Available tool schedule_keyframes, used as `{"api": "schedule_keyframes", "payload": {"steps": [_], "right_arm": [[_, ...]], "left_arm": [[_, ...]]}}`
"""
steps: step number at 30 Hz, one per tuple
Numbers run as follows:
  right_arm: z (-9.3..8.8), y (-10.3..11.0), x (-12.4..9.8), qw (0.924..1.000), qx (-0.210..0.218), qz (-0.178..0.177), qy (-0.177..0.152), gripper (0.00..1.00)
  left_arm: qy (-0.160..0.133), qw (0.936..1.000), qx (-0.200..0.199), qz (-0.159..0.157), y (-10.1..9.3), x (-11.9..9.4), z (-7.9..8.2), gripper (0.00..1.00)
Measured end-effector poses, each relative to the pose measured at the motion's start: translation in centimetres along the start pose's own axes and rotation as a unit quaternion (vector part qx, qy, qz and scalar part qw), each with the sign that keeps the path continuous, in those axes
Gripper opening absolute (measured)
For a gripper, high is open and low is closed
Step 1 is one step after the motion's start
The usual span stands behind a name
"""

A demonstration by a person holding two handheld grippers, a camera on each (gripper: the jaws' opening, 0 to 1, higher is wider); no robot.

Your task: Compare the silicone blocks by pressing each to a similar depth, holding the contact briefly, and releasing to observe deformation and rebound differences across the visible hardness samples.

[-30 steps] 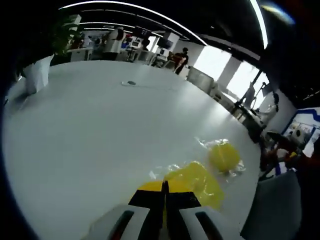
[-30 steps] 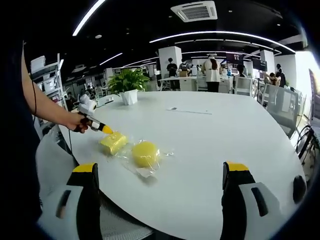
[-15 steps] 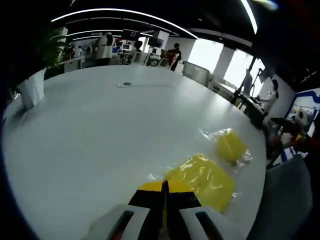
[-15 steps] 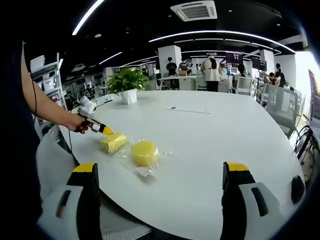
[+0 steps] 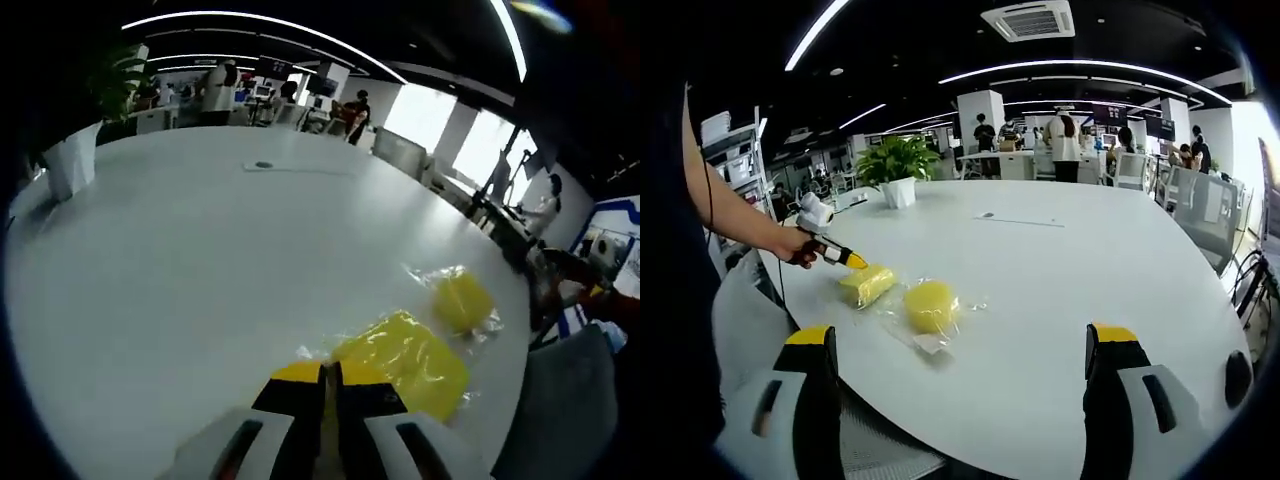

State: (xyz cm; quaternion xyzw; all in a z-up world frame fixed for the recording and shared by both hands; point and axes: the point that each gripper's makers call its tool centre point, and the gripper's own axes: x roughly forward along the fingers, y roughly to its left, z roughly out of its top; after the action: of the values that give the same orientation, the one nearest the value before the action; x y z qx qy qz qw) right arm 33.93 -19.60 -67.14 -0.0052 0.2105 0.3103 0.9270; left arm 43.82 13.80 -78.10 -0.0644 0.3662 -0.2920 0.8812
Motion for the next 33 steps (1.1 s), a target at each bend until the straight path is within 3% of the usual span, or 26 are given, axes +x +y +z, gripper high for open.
{"api": "schedule_keyframes", "payload": {"steps": [3, 12, 18, 25, 27, 33], "right_arm": [[0.2, 0.0, 0.0, 1.0, 0.0, 0.0, -0.001, 0.97], [0.5, -0.5, 0.2, 1.0, 0.001, -0.002, -0.003, 0.97], [0.6, -1.1, 0.6, 0.9999, 0.008, -0.006, -0.004, 0.97], [1.6, -1.5, 1.0, 0.9999, 0.001, -0.005, -0.011, 0.97], [1.8, -1.5, 1.2, 0.9999, -0.001, -0.004, -0.013, 0.97], [2.0, -1.3, 1.7, 0.9999, -0.009, 0.004, -0.009, 0.97]], "left_arm": [[-0.004, 1.0, 0.004, 0.006, 0.3, -0.1, 0.1, 0.08], [-0.038, 0.999, -0.001, 0.022, 1.3, -1.6, 1.2, 0.43], [-0.079, 0.996, 0.016, 0.038, 1.8, -4.3, 3.2, 0.69], [-0.099, 0.9935, 0.035, 0.044, 1.3, -8.0, 3.5, 0.92], [-0.115, 0.9912, 0.046, 0.045, 1.1, -9.2, 3.4, 0.95], [-0.126, 0.9899, 0.053, 0.038, 0.5, -11.6, 2.1, 1.0]]}}
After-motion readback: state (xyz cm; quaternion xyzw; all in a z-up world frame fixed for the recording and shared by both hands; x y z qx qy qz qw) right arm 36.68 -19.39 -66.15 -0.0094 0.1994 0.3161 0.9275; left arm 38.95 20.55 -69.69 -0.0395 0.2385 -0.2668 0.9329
